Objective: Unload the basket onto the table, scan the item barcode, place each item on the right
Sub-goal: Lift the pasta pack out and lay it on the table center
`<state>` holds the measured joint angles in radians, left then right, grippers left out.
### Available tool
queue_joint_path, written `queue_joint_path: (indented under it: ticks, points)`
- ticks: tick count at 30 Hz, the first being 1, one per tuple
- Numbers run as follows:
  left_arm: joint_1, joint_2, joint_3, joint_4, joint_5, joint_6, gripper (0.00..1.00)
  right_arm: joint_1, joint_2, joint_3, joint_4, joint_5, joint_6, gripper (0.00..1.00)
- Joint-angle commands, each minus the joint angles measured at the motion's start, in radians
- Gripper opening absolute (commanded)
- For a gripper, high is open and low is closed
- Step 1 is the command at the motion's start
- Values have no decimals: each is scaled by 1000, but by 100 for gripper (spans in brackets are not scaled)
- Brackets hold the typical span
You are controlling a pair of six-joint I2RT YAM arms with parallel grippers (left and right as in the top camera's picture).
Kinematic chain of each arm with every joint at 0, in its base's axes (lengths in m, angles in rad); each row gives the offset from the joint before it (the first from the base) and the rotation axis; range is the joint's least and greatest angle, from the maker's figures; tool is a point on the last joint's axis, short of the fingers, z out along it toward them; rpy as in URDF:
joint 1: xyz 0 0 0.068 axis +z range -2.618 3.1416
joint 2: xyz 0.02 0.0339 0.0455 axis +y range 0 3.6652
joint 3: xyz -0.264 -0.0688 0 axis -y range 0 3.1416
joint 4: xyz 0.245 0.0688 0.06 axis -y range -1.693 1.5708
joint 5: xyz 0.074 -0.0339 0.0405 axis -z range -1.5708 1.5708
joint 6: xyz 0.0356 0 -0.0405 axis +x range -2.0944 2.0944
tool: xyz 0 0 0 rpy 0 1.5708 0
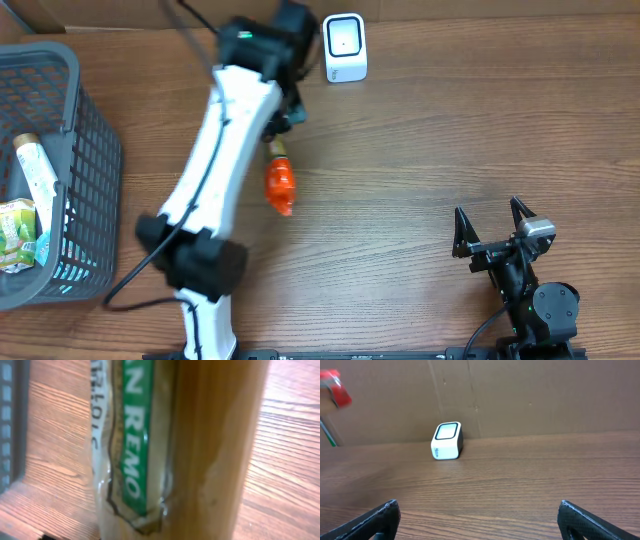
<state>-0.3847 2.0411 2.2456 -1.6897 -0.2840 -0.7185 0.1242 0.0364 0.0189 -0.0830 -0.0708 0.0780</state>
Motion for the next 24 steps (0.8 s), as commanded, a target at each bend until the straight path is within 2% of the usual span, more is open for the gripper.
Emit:
queue_joint_path:
  ticks: [1,5,13,15,17,20,21,22,23,24]
  points:
    - [-56,82,16,0,-94,-162,4,-4,-9,-11,5,6,4,100]
    - [-90,184,16,6,-103,-217,5,-4,-9,-11,5,6,3,100]
    - [-148,357,16,94,-142,-213,4,-4,-9,-11,5,6,4,100]
    - [-160,394,16,112,-140,-149,4,-4,-9,-11,5,6,4,100]
    - [-167,407,16,139,-115,-27,5,-4,-9,-11,5,6,3,100]
    - [-174,406,17,177,-77,86,17,-4,-9,-11,5,6,4,100]
    - [-175,397,27,183,-78,108,28,-4,-9,-11,5,6,3,100]
    - [-175,396,42,181,-77,123,33,-4,-9,-11,5,6,4,100]
    - [-174,390,79,169,-75,156,45,-4,-9,-11,5,6,4,100]
    - [-173,385,101,163,-72,174,50,-4,-9,-11,5,6,4,100]
